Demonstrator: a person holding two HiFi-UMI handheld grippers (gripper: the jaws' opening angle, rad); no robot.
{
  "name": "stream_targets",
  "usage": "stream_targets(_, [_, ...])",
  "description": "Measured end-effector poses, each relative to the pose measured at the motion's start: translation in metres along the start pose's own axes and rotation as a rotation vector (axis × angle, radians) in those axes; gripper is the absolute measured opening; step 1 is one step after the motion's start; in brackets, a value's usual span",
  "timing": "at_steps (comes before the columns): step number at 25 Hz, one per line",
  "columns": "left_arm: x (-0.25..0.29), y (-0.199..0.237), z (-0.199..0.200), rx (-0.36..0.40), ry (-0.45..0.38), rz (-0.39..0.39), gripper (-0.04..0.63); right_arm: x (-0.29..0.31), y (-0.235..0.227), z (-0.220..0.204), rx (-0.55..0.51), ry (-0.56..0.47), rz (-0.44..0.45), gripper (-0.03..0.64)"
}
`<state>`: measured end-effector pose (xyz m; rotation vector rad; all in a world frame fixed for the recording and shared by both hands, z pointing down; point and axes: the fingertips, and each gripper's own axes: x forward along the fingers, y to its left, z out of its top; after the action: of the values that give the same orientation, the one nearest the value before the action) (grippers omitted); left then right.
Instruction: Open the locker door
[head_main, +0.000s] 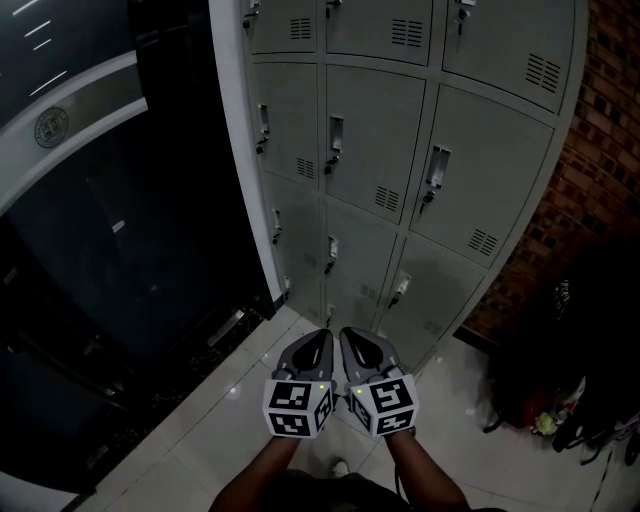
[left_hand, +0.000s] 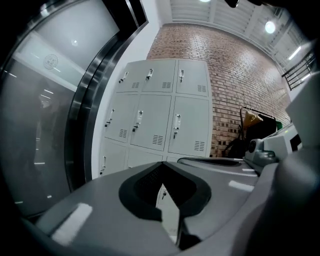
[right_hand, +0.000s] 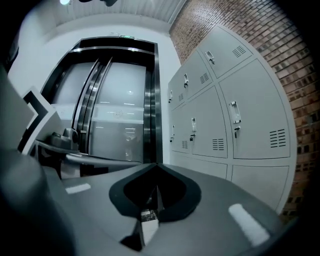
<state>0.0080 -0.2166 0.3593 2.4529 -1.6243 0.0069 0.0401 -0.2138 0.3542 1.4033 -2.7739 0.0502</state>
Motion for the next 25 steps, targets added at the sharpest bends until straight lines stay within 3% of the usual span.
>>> stream_targets(12, [0.054, 0.035, 0.012, 0.01, -0.06, 0.035, 0.006, 0.06, -0.031, -0.008, -0.007, -0.026, 0.035, 0.002])
stream_targets(25, [0.145, 0.109, -0.002, 0.008, -0.051, -0.019, 0.006, 0.172, -0.064, -0.042, -0.014, -0.012, -0.011, 0.006])
